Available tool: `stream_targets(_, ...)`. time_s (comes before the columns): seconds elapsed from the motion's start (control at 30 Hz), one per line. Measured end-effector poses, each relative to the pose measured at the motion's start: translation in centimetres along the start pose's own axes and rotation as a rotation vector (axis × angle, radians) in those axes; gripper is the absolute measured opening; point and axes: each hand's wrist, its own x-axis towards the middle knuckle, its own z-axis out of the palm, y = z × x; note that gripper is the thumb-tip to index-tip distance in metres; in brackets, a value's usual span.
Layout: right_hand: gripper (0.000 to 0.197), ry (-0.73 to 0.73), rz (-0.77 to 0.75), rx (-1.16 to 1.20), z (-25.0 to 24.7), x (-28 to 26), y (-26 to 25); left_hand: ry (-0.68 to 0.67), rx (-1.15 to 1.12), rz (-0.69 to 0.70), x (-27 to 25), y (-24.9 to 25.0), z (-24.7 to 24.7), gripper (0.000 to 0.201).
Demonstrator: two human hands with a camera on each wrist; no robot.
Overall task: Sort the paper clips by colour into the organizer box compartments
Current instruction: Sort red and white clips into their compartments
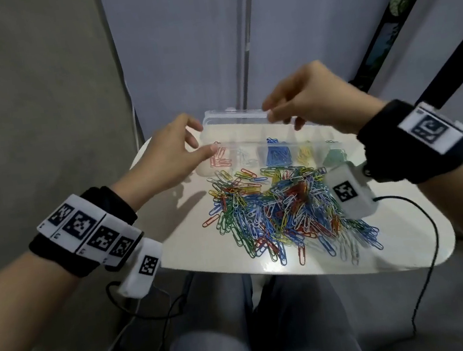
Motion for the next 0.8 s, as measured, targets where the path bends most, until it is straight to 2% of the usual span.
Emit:
stream_targets(0.1, 0.014, -0.028, -0.04, -0.072, -2.3, -1.8, 2.2, 0.021, 0.081, 0.032, 0.6, 0.5, 0.9, 0.054)
stream_targets(0.2, 0.018, -0.189, 0.012, -0.173, -3.6, -3.2, 4.3, -0.003, 0.112, -0.061, 1.5, 0.9, 1.2, 0.064)
stream_targets(0.33, 0.025, -0.327, 0.074, -0.33, -3.6, -3.9, 6.6, -0.065, 0.032, -0.168, 2.5, 1.2, 1.4, 0.051)
stream_targets(0.47, 0.039, -0.296, 0.063, -0.427, -3.2, -3.9, 7.8, -0.079, -0.054, -0.152, 2.9, 1.1, 1.7, 0.035)
stream_targets(0.57, 0.052, -0.321, 0.043, -0.475, -2.5, -3.9, 8.2, -0.076, -0.075, -0.152, 3.0, 1.1, 1.8, 0.032)
stream_targets(0.7, 0.07, -0.431, -0.02, -0.591, -1.1, -4.2, 8.4, -0.076, -0.098, -0.181, 3.0, 1.2, 2.0, 0.036)
stream_targets(0.8, 0.066, -0.467, -0.08, -0.684, -0.3, -4.2, 8.4, -0.077, -0.112, -0.187, 2.9, 1.2, 2.1, 0.037)
